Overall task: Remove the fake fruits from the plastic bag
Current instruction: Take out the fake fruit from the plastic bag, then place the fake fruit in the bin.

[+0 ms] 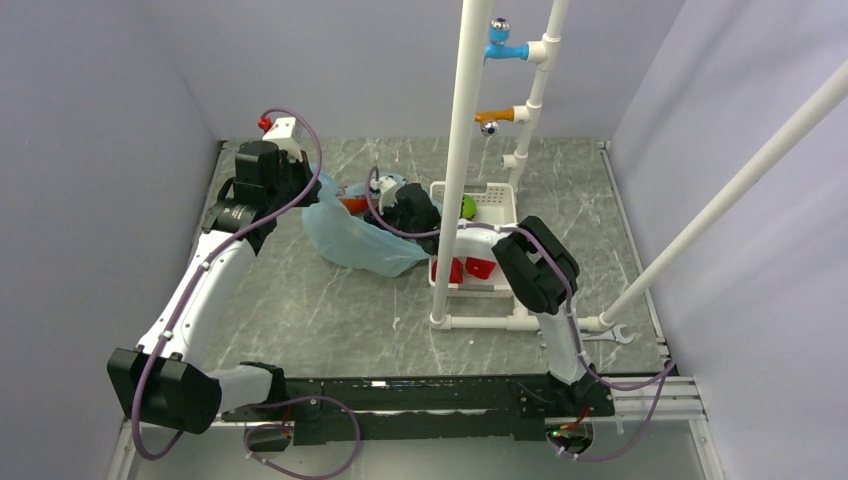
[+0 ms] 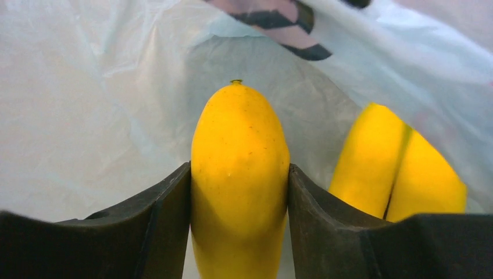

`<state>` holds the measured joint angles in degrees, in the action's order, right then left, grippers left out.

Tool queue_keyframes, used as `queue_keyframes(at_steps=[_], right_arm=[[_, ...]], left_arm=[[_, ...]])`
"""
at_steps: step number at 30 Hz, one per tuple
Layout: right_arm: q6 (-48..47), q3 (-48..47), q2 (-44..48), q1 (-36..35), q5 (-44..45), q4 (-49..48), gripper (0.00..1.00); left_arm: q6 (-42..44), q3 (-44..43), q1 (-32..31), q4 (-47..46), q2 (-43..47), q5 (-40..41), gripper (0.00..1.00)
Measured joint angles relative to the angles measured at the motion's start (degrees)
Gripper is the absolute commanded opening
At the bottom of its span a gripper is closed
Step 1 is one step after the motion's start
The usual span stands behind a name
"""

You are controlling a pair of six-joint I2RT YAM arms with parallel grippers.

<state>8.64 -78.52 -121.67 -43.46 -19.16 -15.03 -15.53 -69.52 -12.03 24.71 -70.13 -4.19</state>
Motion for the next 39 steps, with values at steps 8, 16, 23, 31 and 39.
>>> queue_keyframes(at_steps=[8, 16, 23, 31, 39], right_arm=[[6.4, 3.6, 6.9, 2.9, -5.3, -0.1, 0.36], [9.2, 3.9, 13.9, 3.8, -7.5, -1.0, 0.3], [12.0, 5.7, 20.4, 5.0, -7.4, -1.4, 0.3], [12.9, 16.7, 37.3, 11.6, -0.2, -0.7, 0.3], [8.5, 26.2, 50.9, 16.6, 14.5, 7.1, 0.32]], left_arm=[[0.0, 0.0, 0.0, 0.0, 0.0, 0.0, 0.0], [0.0, 0.0, 0.0, 0.0, 0.0, -0.5, 0.0], [0.0, 0.0, 0.0, 0.0, 0.1, -0.6, 0.0], [0.0, 0.0, 0.0, 0.0, 0.2, -0.7, 0.0], [-0.2, 0.0, 0.0, 0.0, 0.2, -1.0, 0.0]])
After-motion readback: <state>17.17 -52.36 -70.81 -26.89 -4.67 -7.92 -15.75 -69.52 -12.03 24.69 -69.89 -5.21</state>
